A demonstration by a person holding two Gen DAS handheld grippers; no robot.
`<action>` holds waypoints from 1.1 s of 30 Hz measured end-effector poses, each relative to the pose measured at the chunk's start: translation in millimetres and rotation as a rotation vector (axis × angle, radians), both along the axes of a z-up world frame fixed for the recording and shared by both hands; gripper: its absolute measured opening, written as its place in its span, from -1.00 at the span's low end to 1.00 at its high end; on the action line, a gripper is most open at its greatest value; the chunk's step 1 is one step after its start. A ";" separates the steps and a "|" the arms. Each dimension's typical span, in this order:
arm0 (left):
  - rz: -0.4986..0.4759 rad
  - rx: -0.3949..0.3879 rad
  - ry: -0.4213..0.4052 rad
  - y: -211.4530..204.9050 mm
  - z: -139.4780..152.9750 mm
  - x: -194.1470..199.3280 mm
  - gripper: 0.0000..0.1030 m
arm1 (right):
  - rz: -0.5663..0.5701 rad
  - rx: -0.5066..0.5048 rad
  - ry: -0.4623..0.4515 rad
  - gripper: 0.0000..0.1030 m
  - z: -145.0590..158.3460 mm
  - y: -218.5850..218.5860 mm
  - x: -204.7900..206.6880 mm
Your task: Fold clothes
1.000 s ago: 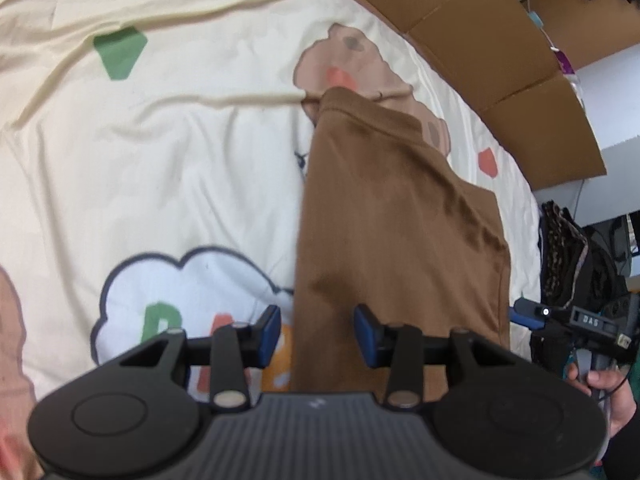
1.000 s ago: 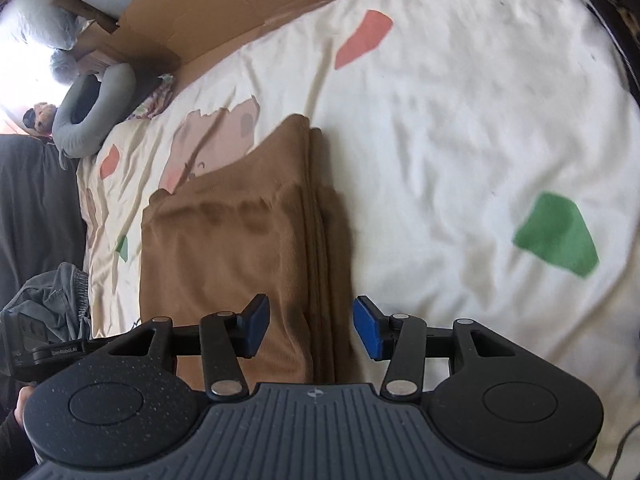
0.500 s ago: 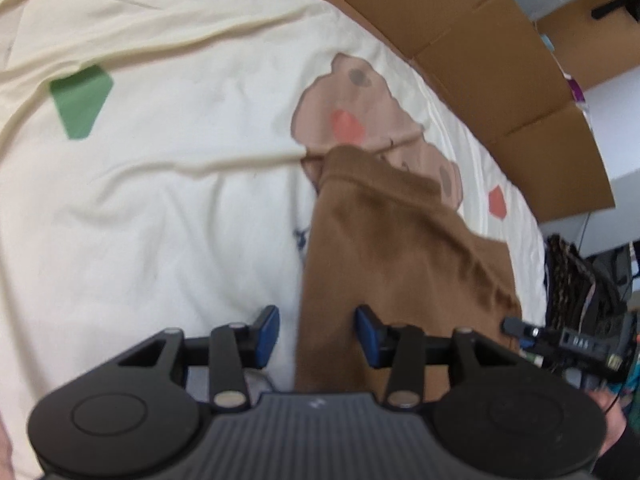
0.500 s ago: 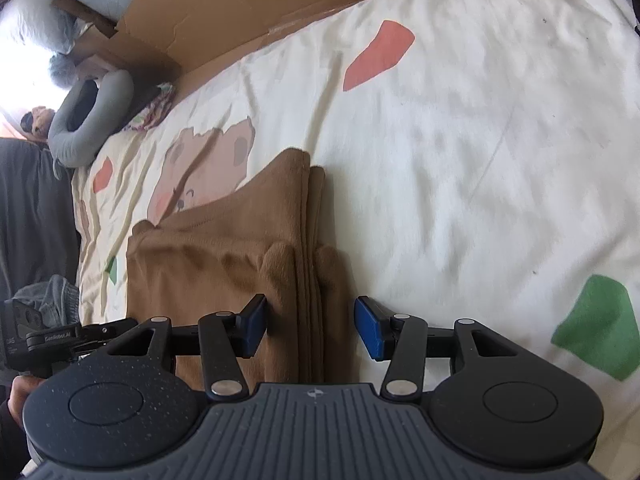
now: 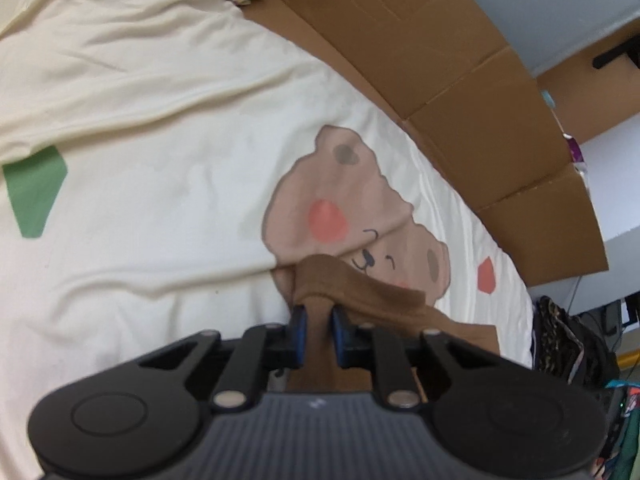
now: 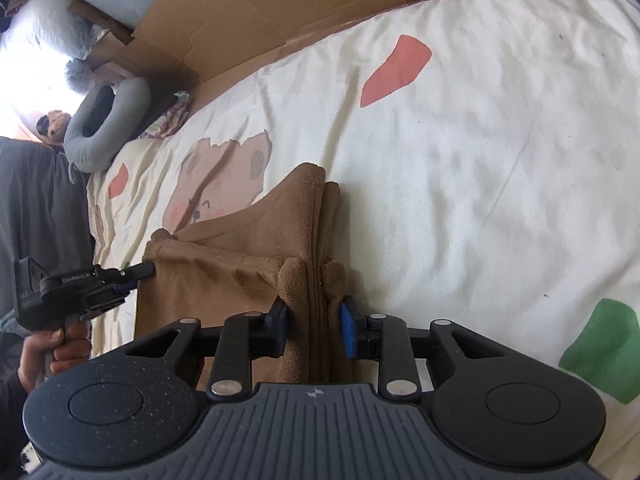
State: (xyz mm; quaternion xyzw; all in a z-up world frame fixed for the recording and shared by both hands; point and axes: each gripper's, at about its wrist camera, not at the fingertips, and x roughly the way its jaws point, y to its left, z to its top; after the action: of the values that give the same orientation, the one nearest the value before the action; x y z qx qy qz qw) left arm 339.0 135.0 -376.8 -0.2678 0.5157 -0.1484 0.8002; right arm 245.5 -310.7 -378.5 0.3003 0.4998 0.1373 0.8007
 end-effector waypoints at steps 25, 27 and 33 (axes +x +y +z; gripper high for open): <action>-0.122 -0.160 0.020 -3.2 -26.5 7.3 -0.84 | 0.038 0.125 0.018 -0.57 -18.1 -3.7 19.8; -0.131 -0.179 0.003 -3.1 -21.4 5.7 -0.84 | 0.044 0.131 0.008 -0.58 -13.0 -3.1 19.0; -0.137 -0.185 0.000 -3.6 -21.4 5.1 -0.66 | 0.047 0.124 0.009 -0.42 -7.9 -4.4 17.0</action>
State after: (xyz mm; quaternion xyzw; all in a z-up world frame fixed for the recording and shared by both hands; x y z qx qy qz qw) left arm 344.1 131.4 -398.2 -0.3048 0.5169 -0.2495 0.7601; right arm 262.5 -315.0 -386.4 0.3381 0.5010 0.1852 0.7748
